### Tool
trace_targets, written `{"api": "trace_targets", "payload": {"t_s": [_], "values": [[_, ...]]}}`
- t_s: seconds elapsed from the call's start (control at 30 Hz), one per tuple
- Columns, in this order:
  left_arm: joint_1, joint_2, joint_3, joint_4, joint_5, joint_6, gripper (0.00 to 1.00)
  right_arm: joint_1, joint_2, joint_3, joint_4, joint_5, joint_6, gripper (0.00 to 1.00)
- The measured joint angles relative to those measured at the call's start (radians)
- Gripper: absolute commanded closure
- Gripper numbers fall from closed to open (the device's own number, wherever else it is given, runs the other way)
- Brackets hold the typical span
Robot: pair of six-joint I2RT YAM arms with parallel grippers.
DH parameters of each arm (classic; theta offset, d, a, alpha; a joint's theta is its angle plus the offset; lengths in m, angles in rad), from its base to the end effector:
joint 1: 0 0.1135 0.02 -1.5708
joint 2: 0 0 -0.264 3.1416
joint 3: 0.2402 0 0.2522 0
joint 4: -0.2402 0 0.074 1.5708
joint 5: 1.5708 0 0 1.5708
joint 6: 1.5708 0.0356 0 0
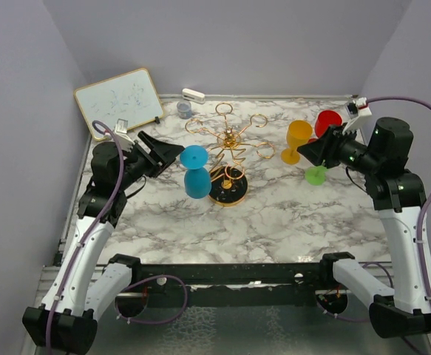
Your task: Take the wine glass off the wine glass rack
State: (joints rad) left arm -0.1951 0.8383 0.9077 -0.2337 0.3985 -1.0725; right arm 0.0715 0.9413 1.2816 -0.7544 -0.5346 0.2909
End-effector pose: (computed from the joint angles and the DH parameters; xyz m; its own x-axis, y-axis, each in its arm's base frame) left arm 0.1828 -0.0502 0.3692 -0.5635 -0.7139 -0.4158 0.1239 0.4245 -0.8969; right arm 0.1695 0.0303 0.4231 -0.5355 0.2091 -0.8182 -0.3895 0.7985 0.4590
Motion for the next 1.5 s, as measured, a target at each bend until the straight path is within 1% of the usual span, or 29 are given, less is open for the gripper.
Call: {"api": "trace_targets", "payload": {"t_s": [0.17,0.4,0.5,0.7,0.87,0.9,0.93,1.03,1.07,1.5], "values": [[0.002,-0.004,-0.099,0.060,0.091,-0.092,0.39,0.000,-0.012,0.010,0.000,-0.040,0.000,0.63],[0.002,-0.043,-0.105,0.105,0.130,-0.133,0.44,0.000,-0.024,0.011,0.000,-0.059,0.000,0.64],[0.002,-0.050,-0.105,0.120,0.140,-0.142,0.47,0.000,-0.024,0.011,0.000,-0.059,0.000,0.64],[0.002,-0.043,-0.108,0.136,0.161,-0.151,0.58,0.000,-0.024,0.011,0.000,-0.059,0.001,0.64],[0.002,-0.024,-0.108,0.137,0.175,-0.149,0.64,0.000,-0.024,0.011,0.000,-0.059,0.001,0.65],[0.002,-0.019,-0.108,0.137,0.177,-0.149,0.66,0.000,-0.024,0.011,0.000,-0.059,0.001,0.65],[0.002,-0.014,-0.108,0.137,0.179,-0.149,0.71,0.000,-0.024,0.011,0.000,-0.059,0.001,0.65],[0.002,-0.008,-0.108,0.137,0.182,-0.147,0.91,0.000,-0.024,0.011,0.000,-0.059,0.001,0.65],[0.002,-0.008,-0.108,0.137,0.182,-0.148,0.95,0.000,-0.024,0.011,0.000,-0.059,0.001,0.65],[0.003,-0.019,-0.082,0.119,0.180,-0.145,0.98,0.000,-0.026,0.010,0.001,-0.058,0.005,0.65]]}}
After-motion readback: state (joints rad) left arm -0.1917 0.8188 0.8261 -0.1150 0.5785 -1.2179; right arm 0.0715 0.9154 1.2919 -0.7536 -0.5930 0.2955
